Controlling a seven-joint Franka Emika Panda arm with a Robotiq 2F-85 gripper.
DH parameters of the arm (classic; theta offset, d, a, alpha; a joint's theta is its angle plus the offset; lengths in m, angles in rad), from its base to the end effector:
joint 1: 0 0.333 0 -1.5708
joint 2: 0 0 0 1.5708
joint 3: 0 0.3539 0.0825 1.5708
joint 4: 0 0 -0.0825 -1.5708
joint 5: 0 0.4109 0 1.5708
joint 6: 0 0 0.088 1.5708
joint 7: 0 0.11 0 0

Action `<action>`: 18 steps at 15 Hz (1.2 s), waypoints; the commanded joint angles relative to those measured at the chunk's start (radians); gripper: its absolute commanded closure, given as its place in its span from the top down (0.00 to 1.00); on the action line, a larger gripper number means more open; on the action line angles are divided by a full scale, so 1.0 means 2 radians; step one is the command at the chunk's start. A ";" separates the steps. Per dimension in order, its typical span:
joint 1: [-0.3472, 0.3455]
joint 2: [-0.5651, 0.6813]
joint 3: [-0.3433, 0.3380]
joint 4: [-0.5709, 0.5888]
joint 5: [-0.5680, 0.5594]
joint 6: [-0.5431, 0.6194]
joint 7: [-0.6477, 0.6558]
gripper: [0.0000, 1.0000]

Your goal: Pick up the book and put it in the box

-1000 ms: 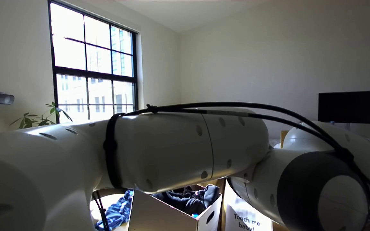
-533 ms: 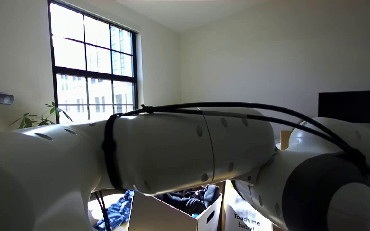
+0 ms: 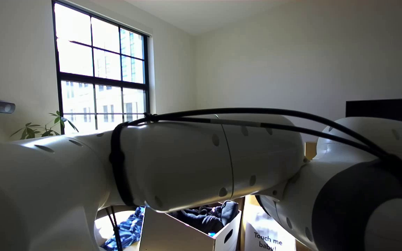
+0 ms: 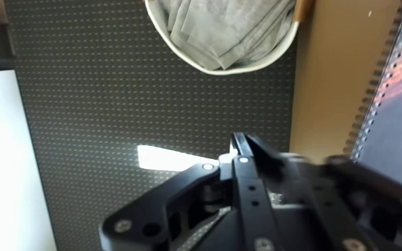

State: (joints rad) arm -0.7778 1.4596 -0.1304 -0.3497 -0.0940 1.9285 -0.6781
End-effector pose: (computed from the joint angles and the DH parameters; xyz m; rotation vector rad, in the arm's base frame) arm 0.5989 -0.6458 0.1780 2.8961 -0.1140 -0.0866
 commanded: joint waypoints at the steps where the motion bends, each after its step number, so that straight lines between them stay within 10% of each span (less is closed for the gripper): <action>1: 0.038 0.004 -0.023 0.000 -0.024 0.073 0.079 0.39; 10: 0.151 0.007 -0.130 -0.048 -0.142 0.076 0.225 0.97; 14: 0.204 0.016 -0.175 -0.099 -0.210 0.064 0.312 1.00; 18: 0.225 0.022 -0.142 -0.121 -0.191 0.055 0.378 1.00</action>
State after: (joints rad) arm -0.3474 1.5046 -0.4549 -0.5656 -0.4893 2.0696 -0.0204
